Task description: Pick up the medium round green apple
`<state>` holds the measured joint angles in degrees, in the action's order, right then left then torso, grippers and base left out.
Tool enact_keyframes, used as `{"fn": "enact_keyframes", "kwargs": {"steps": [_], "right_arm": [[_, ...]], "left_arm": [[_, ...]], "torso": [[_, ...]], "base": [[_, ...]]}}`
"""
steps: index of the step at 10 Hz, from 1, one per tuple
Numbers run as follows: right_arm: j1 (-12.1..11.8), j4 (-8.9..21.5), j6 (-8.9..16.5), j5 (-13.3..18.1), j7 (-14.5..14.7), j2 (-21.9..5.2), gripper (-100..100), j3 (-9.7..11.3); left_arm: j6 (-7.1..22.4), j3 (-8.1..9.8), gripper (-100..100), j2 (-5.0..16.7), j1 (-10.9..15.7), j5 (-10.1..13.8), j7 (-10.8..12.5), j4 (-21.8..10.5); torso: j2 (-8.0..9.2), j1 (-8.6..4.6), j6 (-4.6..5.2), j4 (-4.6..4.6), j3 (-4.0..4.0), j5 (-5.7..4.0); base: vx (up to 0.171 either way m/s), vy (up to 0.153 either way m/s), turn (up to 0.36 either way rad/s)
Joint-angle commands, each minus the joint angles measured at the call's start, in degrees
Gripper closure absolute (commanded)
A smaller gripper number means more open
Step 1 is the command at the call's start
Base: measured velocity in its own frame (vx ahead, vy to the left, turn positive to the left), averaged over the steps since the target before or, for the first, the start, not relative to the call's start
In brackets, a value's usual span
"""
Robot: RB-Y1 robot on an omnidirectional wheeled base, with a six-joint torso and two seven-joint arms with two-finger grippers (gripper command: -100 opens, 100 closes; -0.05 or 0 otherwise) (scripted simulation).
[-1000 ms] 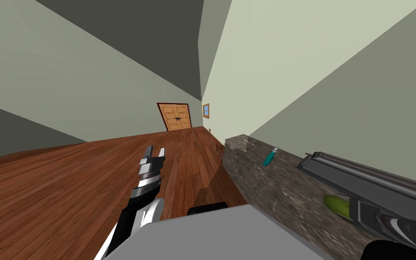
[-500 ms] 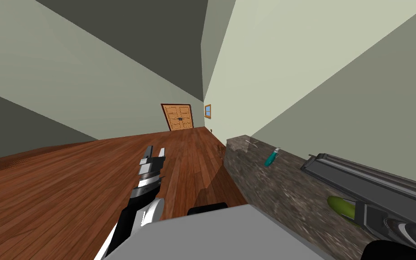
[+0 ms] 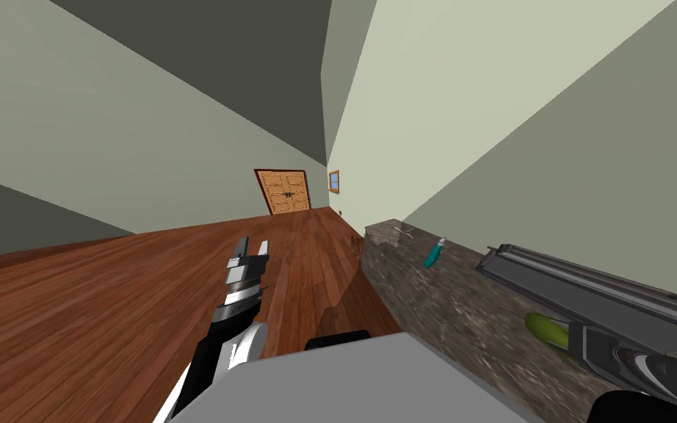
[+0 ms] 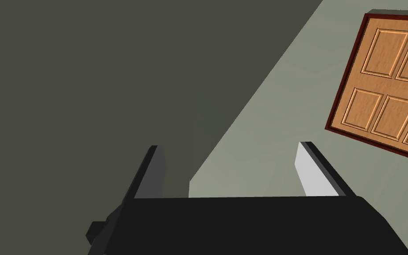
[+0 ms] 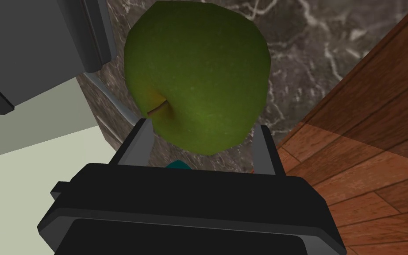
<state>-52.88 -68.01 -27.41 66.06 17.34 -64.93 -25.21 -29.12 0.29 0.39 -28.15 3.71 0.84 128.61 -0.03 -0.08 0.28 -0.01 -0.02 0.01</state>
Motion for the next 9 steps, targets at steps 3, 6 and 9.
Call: {"fn": "enact_keyframes", "kwargs": {"steps": [3, 6, 9], "right_arm": [[1.2, -3.2, -1.5, 1.1, 0.8, -1.5, 100, 0.2], [2.7, -5.6, -2.9, 2.0, 1.7, -2.9, 100, 0.3], [2.1, -7.9, -3.2, 2.5, 1.7, -3.5, 100, -0.1]], "left_arm": [[0.0, 0.0, 0, 0.0, 0.0, 0.0, 0.0, 0.0], [0.0, 0.0, 0, 0.0, 0.0, 0.0, 0.0, 0.0], [0.0, 0.0, 0, 0.0, 0.0, 0.0, 0.0, 0.0]], "torso": [[-0.14, 0.0, -0.08, -0.03, -0.08, -0.01], [-0.31, -0.03, -0.18, -0.07, -0.19, -0.02], [-0.22, 0.1, -0.18, -0.07, -0.14, 0.04]], "base": [[0.102, -0.006, -0.328], [0.115, -0.001, -0.291], [0.081, 0.017, -0.22]]}}
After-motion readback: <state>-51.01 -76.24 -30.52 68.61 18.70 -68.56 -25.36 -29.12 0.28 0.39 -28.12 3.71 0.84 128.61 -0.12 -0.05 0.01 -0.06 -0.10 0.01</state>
